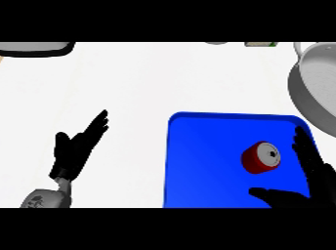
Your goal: Pick the can from the tray and place it in the pot
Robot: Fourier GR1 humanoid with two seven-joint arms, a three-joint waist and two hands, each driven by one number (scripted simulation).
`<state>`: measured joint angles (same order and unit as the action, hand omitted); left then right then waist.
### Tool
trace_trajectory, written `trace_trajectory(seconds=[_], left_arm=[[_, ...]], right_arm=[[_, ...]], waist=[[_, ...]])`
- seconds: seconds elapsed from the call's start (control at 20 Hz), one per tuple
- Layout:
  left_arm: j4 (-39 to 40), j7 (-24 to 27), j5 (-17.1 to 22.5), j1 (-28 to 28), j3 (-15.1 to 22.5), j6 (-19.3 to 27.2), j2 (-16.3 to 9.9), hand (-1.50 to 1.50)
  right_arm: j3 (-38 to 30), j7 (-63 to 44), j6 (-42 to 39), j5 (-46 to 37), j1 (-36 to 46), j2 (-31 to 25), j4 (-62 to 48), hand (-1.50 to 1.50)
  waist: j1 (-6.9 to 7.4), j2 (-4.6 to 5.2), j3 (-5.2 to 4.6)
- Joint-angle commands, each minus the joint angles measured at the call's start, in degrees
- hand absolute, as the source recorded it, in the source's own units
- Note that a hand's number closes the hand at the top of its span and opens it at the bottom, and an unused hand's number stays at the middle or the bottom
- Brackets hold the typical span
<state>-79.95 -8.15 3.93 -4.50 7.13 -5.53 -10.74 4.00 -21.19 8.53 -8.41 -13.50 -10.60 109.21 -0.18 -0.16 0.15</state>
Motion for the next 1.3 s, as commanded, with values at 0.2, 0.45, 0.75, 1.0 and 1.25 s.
trace_trajectory(seconds=[0.2,0.45,0.75,1.0,1.25], left_arm=[[-4.26,-3.64,-1.4,1.19,-0.05,0.06,0.95,0.0],[0.84,0.69,-0.25,1.28,-3.2,-4.27,-0.69,0.0],[4.06,3.34,-3.18,0.93,-2.11,-2.9,1.88,0.0],[4.3,2.29,-2.74,-1.06,-3.4,-2.86,2.15,0.0],[-1.04,-1.85,-3.98,1.68,-0.71,-1.19,3.78,0.0]], right_arm=[[-1.24,8.24,1.05,3.12,5.5,6.55,-13.62,-1.5],[-5.5,13.32,-2.91,9.37,6.5,6.23,-18.96,-1.5],[0.72,21.67,-0.49,-1.41,5.4,6.74,-24.46,1.5],[-3.88,26.2,-3.49,6.18,7.24,7.72,-27.95,1.5],[-10.54,34.17,-8.29,11.84,4.73,2.41,-30.18,1.5]], waist=[[0.36,0.16,-0.13],[0.23,0.17,-0.14],[0.1,0.19,-0.16],[-0.01,0.22,-0.16],[-0.07,0.15,-0.11]])
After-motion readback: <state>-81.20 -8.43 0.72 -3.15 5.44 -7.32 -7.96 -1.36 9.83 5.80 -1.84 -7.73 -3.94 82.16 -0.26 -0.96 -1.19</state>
